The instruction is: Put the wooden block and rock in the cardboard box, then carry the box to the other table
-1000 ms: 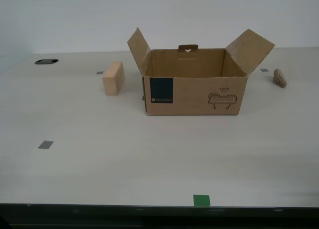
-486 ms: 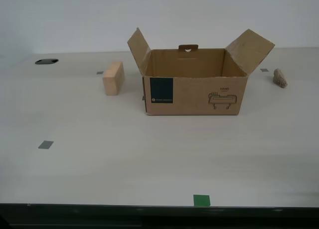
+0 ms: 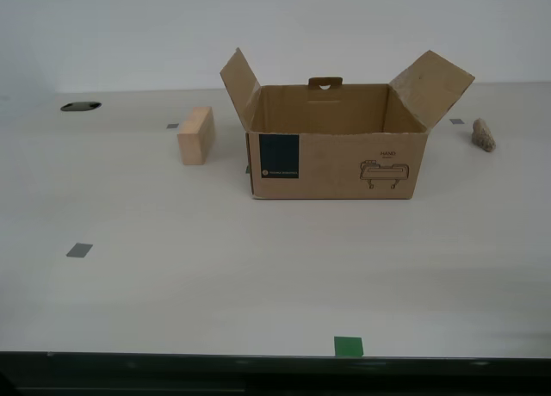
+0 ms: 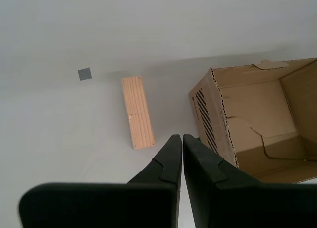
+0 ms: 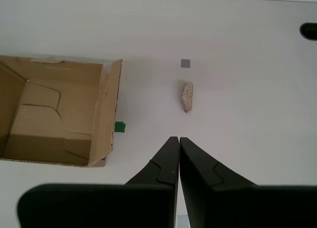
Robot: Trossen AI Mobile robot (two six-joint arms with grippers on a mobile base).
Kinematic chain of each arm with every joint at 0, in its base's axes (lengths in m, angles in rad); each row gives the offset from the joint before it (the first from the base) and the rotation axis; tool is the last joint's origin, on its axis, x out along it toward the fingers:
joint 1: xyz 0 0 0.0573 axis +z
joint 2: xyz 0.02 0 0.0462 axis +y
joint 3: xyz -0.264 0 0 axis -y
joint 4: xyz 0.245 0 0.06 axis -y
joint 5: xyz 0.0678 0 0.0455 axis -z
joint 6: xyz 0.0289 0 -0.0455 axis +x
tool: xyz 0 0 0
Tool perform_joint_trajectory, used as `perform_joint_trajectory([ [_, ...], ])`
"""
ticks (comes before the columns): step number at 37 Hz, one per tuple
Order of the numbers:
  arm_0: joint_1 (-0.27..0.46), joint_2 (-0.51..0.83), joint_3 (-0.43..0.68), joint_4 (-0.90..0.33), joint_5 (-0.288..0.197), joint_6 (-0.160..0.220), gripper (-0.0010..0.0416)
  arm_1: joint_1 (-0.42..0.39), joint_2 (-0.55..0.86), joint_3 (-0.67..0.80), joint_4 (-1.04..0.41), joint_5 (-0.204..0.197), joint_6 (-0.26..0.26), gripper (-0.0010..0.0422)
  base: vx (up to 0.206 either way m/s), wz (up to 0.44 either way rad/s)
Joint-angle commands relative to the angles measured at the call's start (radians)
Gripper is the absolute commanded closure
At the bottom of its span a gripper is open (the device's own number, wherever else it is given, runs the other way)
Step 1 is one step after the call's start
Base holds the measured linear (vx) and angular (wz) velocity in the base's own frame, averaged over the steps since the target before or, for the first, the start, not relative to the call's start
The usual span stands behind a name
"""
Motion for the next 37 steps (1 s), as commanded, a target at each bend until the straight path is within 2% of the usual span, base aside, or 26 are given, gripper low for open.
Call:
perform_joint_trajectory([
  [1,0.001,0.000,0.001,0.001,0.000,0.000,0.0403,0.000,0.000,0.000,0.002,-0.002,-0.002,0.0412,0.000,0.000],
  [28,0.001,0.000,0.001,0.013,0.000,0.001,0.0403,0.000,0.000,0.000,0.026,-0.002,0.001,0.0412,0.000,0.000],
  [37,0.001,0.000,0.001,0.020,0.000,-0.013,0.0403,0.000,0.000,0.000,0.037,-0.002,0.001,0.0412,0.000,0.000],
])
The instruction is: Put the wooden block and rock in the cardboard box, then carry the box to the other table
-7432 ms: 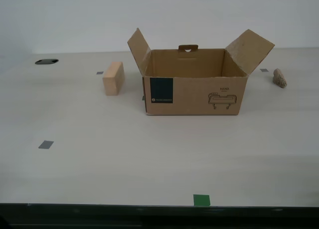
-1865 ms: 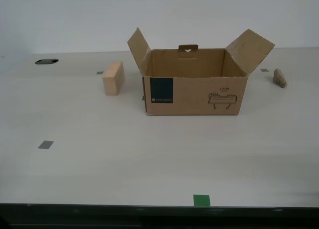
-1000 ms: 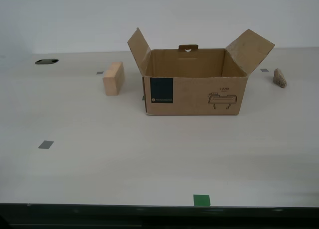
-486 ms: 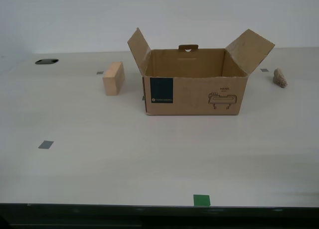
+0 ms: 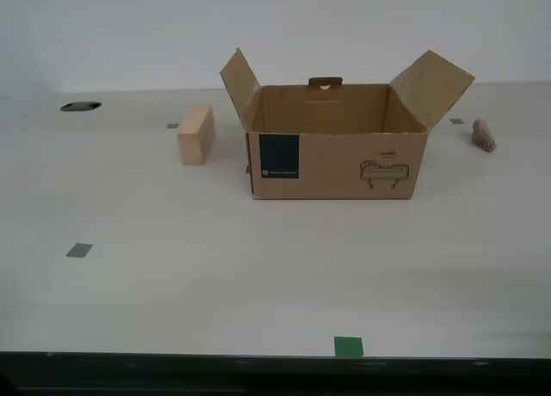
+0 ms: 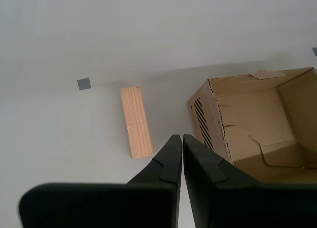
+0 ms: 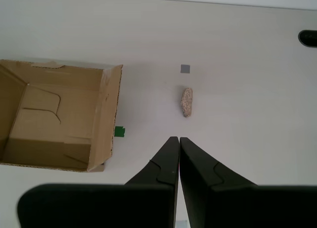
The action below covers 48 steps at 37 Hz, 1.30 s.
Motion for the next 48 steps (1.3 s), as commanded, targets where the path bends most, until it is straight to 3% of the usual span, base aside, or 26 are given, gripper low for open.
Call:
perform_joint_trajectory([
  [1,0.000,0.000,0.001,-0.004,0.000,-0.003,0.0403,0.000,0.000,0.000,0.001,-0.002,0.000,0.0412,0.000,0.000],
  [15,0.000,0.000,0.000,-0.010,0.000,-0.013,0.0403,-0.001,-0.001,0.000,-0.001,-0.003,0.012,0.0408,0.000,0.000],
  [23,0.000,0.000,0.000,-0.040,0.000,-0.032,0.0377,-0.001,-0.001,0.001,0.000,-0.041,0.012,0.0325,0.000,0.000],
  [35,0.001,0.000,0.000,-0.038,0.000,-0.029,0.0252,-0.002,-0.001,0.001,0.002,-0.022,0.012,0.0172,0.000,0.000],
  [48,0.001,0.000,0.000,-0.040,0.000,-0.026,0.0058,-0.002,0.000,0.001,0.015,-0.022,0.012,0.0038,0.000,0.000],
])
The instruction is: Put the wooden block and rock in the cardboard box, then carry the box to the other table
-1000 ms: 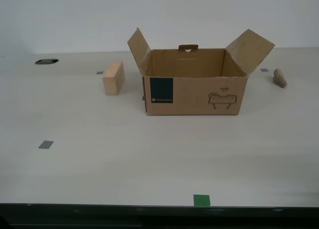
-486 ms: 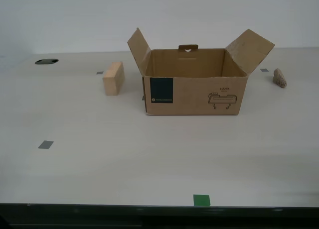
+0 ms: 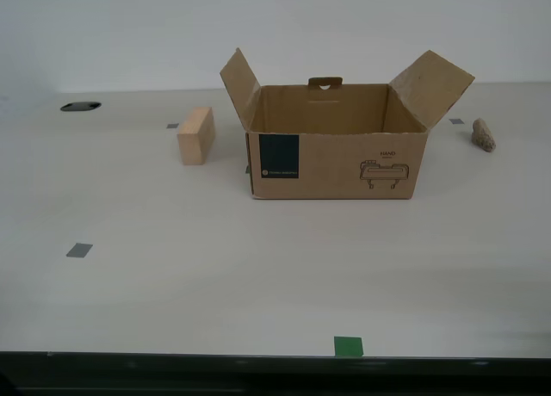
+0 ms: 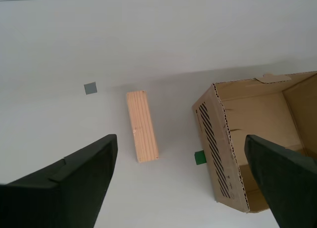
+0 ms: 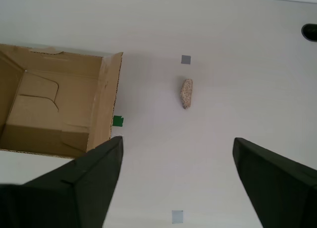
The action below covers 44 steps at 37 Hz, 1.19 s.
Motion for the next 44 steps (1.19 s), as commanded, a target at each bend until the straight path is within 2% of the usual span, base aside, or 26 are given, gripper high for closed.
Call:
perform_joint_trajectory([
  [1,0.000,0.000,0.000,-0.002,0.000,0.002,0.0043,-0.001,0.000,0.001,0.003,0.004,0.002,0.0030,0.000,0.000],
  [5,0.001,0.000,0.000,-0.002,0.000,0.004,-0.0004,-0.001,-0.001,0.001,0.003,0.003,0.003,0.0007,0.000,0.000],
  [9,0.001,0.000,0.000,-0.002,0.000,0.003,0.0031,-0.002,0.000,0.001,0.003,0.003,0.004,0.0025,0.000,0.000],
  [13,0.001,0.000,0.000,-0.002,0.000,0.003,0.0044,-0.002,0.000,0.001,0.003,0.003,0.013,0.0023,0.000,0.000],
  [17,0.001,0.000,0.000,-0.001,0.000,0.003,0.0038,-0.002,0.000,0.001,0.003,0.003,0.040,0.0012,0.000,0.000],
  [24,0.002,0.000,0.000,0.003,0.000,0.004,0.0009,-0.001,0.000,0.001,0.003,0.003,0.040,0.0018,0.000,0.000],
  [44,0.002,-0.002,0.000,0.008,0.000,0.004,0.0017,0.000,0.000,0.001,0.005,0.003,0.040,0.0018,0.000,0.000],
])
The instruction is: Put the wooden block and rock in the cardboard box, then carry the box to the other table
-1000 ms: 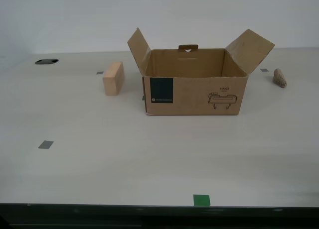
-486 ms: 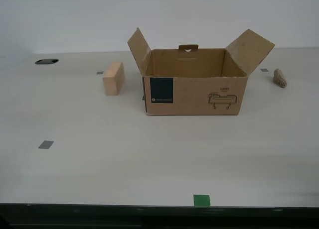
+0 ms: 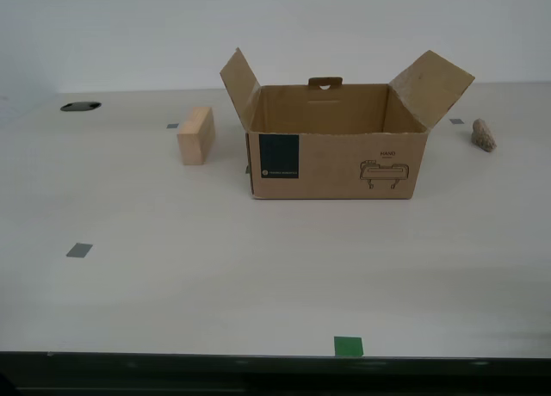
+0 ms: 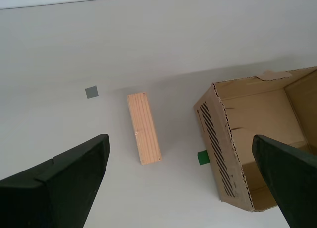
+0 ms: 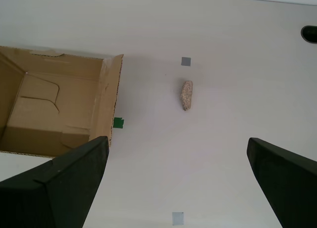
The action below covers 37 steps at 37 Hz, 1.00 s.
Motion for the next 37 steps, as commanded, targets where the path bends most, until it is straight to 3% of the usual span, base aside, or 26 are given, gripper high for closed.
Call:
perform_joint_trajectory([
  [1,0.000,-0.001,0.000,0.001,0.000,0.001,0.0016,0.000,0.000,0.001,0.002,0.003,0.001,0.0018,0.000,0.000],
  [37,0.000,0.011,0.000,0.018,0.000,0.020,0.0016,0.003,0.002,-0.008,0.014,0.003,0.009,0.0018,0.000,0.000],
])
